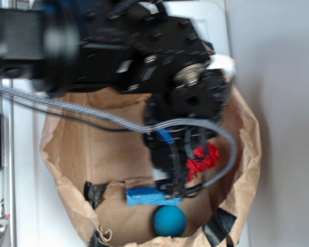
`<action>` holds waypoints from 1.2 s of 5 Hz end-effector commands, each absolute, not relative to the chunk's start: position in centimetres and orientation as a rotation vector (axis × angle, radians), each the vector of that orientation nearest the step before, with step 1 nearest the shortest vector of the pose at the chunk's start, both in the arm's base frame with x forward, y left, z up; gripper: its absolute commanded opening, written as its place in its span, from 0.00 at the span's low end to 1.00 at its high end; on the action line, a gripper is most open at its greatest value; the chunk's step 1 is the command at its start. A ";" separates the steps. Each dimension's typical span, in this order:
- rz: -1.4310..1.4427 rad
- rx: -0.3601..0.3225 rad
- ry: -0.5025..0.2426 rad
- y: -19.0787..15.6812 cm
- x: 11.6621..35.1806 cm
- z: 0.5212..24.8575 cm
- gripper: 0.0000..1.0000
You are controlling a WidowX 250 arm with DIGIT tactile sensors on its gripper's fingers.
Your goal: Grab the blue sponge.
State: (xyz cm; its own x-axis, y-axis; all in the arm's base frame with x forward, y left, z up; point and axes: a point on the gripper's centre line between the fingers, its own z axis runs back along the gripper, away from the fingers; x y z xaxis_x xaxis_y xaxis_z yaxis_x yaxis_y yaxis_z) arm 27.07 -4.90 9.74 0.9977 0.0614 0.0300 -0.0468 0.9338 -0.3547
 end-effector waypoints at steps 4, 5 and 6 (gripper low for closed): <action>-0.100 -0.222 -0.149 -9.8 25.5 4.3 1.00; -0.117 -0.143 -0.169 -9.9 24.5 1.8 1.00; -0.091 -0.105 -0.173 -9.8 23.9 0.7 0.00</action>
State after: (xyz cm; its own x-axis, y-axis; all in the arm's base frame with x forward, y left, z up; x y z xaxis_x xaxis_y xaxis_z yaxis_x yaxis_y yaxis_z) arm 24.99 -9.31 1.35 0.9782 -0.0705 0.1953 0.0910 0.9910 -0.0981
